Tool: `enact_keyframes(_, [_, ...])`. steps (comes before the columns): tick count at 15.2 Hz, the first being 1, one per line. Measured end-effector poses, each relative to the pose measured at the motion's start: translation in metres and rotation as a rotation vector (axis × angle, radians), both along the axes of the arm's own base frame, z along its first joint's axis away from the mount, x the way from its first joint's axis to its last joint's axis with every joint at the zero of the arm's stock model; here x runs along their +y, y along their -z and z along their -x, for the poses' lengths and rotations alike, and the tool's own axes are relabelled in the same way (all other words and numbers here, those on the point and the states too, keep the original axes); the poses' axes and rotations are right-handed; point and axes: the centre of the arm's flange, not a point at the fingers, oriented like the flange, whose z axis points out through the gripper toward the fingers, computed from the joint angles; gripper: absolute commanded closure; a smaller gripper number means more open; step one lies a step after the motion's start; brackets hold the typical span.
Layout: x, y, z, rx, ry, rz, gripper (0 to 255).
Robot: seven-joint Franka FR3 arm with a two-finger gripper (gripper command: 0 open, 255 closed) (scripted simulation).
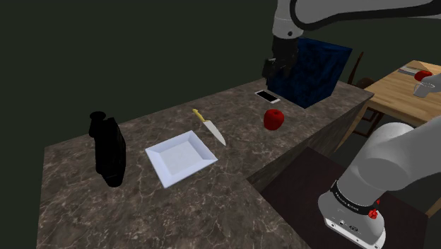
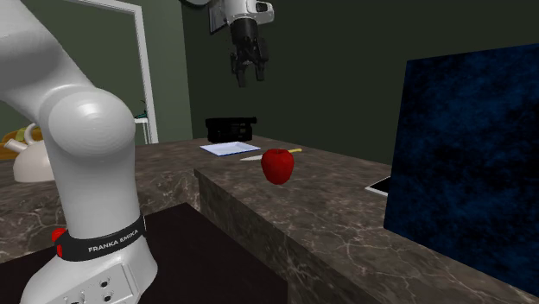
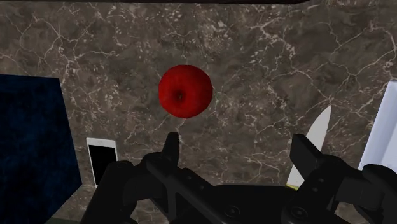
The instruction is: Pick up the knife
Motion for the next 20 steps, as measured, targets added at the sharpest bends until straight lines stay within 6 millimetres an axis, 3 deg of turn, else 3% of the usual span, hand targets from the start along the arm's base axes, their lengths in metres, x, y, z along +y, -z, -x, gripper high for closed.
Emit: enact_keyframes(20, [0.081, 0.149, -0.222, 0.141, -0.053, -0.051, 0])
